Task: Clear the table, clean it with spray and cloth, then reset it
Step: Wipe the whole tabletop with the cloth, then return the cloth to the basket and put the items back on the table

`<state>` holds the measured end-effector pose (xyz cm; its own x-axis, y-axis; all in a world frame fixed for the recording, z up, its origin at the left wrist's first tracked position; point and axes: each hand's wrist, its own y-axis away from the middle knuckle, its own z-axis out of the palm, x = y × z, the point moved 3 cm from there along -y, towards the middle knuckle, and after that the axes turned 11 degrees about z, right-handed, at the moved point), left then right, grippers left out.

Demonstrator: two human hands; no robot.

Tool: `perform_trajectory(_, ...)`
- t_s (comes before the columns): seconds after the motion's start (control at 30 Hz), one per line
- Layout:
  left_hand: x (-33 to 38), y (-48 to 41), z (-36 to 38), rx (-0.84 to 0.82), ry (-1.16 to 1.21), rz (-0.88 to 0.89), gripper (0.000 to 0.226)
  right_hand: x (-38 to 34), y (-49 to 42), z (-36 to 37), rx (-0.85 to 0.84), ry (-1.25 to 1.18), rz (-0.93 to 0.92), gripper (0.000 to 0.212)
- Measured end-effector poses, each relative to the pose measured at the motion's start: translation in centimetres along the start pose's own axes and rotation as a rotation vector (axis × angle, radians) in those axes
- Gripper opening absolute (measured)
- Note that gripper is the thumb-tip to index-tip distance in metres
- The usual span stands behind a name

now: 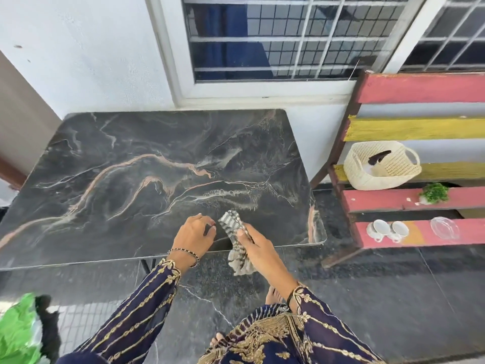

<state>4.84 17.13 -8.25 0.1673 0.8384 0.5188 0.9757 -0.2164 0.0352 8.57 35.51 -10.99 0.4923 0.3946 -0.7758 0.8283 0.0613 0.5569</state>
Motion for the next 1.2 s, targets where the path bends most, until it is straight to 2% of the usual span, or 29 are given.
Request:
perform_trajectory(0.17, 4.6, -3.6, 0.2, -0.008, 0.036, 0.058, 0.025, -0.8, -1.8, -5.2, -0.003, -0.443, 0.134, 0.057)
perform_trajectory(0.27, 7.9, -6.3, 1.3, -0.020, 0.078, 0.081, 0.023, -0.6, -3.2, -10.0, 0.062, -0.602, 0.168, 0.036)
perform_trajectory(0.47, 15.9, -13.3, 6.3, -0.045, 0.142, 0.133, 0.019, 1.8, -7.2, -21.6, 0.115, -0.932, 0.231, 0.020)
perform_trajectory(0.6, 23.0, -19.7, 12.3, -0.104, 0.212, 0.168, 0.018, 4.5, -10.4, -31.5, 0.208, -0.878, 0.226, 0.020)
perform_trajectory(0.67, 26.7, -23.2, 15.9, -0.150, 0.245, 0.185, 0.020, 5.9, -12.1, -36.4, 0.242, -0.855, 0.221, 0.027)
perform_trajectory(0.73, 30.2, -26.4, 19.5, -0.191, 0.267, 0.194, 0.020, 7.9, -14.1, -41.2, 0.302, -0.872, 0.262, 0.033)
perform_trajectory(0.9, 36.7, -32.5, 27.3, -0.275, 0.299, 0.165, 0.020, 11.5, -19.5, -52.2, 0.463, -0.900, 0.352, 0.031)
perform_trajectory(1.03, 39.3, -35.0, 31.6, -0.350, 0.299, 0.145, 0.022, 12.9, -24.1, -59.5, 0.494, -0.928, 0.375, 0.015)
perform_trajectory(1.2, 39.1, -34.7, 35.6, -0.422, 0.297, 0.076, 0.022, 14.9, -28.0, -64.1, 0.512, -1.047, 0.336, 0.020)
